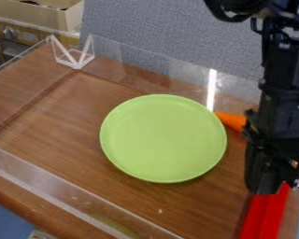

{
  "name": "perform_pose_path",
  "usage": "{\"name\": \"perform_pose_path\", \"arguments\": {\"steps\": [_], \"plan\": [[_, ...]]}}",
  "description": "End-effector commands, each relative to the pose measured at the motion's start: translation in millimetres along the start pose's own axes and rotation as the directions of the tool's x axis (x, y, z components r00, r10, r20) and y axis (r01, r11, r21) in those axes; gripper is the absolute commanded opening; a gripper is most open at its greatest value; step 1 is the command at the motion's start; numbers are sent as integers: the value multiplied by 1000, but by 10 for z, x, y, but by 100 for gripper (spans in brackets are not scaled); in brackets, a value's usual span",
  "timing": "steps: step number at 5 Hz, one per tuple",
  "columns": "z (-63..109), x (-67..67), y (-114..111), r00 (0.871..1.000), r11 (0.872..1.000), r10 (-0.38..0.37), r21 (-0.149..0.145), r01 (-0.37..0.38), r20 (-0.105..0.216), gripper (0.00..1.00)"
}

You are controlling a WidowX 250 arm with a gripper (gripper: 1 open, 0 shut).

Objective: Put the red object on the right side

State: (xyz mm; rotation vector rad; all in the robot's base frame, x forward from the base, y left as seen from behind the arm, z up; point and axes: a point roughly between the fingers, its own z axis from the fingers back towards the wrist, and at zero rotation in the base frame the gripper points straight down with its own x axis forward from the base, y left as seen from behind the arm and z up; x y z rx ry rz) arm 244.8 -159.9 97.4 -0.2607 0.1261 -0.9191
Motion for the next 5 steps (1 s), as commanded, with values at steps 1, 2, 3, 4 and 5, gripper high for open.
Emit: {"name": "perform_pose_path", "arguments": {"steps": [1,2,3,4,5], "plan": [[185,17,9,999,1000,-17,21,16,42,100],[169,37,29,999,999,-35,9,34,33,100],[96,145,38,999,999,-38,-8,38,26,100],[30,248,46,999,999,-39,-23,40,17,100],[-21,338,49,999,999,-39,-36,39,8,0]]}}
